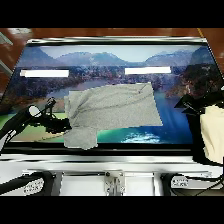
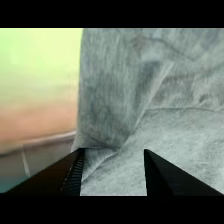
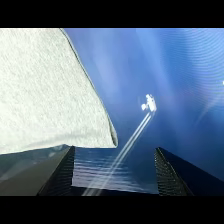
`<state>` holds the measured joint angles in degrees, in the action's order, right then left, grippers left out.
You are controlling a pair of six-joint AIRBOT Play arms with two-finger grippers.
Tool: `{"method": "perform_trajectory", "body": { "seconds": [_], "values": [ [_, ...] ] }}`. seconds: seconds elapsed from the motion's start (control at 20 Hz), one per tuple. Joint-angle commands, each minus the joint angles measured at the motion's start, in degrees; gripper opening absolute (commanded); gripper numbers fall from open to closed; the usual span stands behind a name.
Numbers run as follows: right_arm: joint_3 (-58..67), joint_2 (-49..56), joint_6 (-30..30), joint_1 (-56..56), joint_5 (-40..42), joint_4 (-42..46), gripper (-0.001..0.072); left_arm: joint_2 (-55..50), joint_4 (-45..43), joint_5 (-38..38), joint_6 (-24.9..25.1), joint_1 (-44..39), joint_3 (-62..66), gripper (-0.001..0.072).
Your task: Fold the shirts.
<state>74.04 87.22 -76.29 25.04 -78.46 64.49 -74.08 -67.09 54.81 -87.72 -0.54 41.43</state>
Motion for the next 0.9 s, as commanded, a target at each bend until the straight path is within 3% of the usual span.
{"method": "perform_trajectory", "body": {
  "seconds": [0.0, 0.1, 0.2, 0.25, 0.55, 0.85],
  "values": [
    [0.0, 0.0, 0.0, 0.0, 0.3, -0.2, 0.0606, -0.6, -0.6, -2.9, -0.7, -0.2, 0.0, 0.0385],
    [0.0, 0.0, 0.0, 0.0, 0.3, -0.1, 0.0606, -0.6, -0.6, -3.3, -0.6, -0.2, 0.0, 0.0169],
    [-0.4, 0.1, -0.1, 0.0, -0.3, 0.7, 0.0606, -0.6, -0.6, -3.3, -0.6, -0.2, 0.0, 0.0114],
    [-1.4, 0.1, -0.5, 0.0, -0.3, 2.0, 0.0607, -0.6, -0.6, -3.2, -0.6, -0.2, 0.0, 0.0043],
    [-12.0, 0.1, 0.8, 0.0, 1.6, -2.0, 0.0609, -0.4, -0.7, -1.4, 0.1, -0.2, 0.0, 0.0038],
    [-14.9, 2.1, 0.9, -3.8, 7.4, -5.6, 0.0625, 1.0, -0.6, -0.5, 0.7, -0.2, 0.0, 0.0038]
  ]
}}
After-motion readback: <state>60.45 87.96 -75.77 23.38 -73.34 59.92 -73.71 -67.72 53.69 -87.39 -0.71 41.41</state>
